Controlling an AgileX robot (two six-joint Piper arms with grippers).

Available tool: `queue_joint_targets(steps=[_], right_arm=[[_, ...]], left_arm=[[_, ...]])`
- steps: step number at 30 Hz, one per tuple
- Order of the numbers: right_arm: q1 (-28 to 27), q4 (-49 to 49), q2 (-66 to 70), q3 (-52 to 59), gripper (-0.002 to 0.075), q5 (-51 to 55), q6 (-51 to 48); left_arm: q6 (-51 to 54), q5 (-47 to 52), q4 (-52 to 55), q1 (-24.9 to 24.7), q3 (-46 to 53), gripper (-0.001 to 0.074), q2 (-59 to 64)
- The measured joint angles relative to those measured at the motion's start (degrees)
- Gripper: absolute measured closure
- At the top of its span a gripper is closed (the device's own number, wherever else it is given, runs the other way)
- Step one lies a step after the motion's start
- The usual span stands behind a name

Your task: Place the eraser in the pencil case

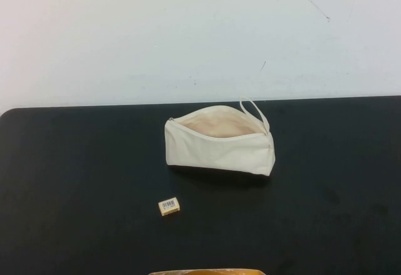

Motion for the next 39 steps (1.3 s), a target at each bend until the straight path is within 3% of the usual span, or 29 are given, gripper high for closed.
queue_joint_targets(steps=[11,24,29,39], right_arm=[[0.0,0.0,0.0,0.0,0.0727,0.0,0.0],[0.0,0.0,0.0,0.0,0.0727,0.0,0.0],[0.0,0.0,0.0,0.0,0.0727,0.0,0.0],[0.0,0.0,0.0,0.0,0.0727,0.1,0.0]], left_arm=[[1.7,-31.2,0.1,0.0,0.0,0.0736,0.0],[1.3,-40.1,0.1,0.0,0.0,0.0736,0.0],[1.2,-31.3,0.1,0.0,-4.1,0.0736,0.0],[1.3,0.0,2.5,0.0,-31.2,0.0736,13.7]])
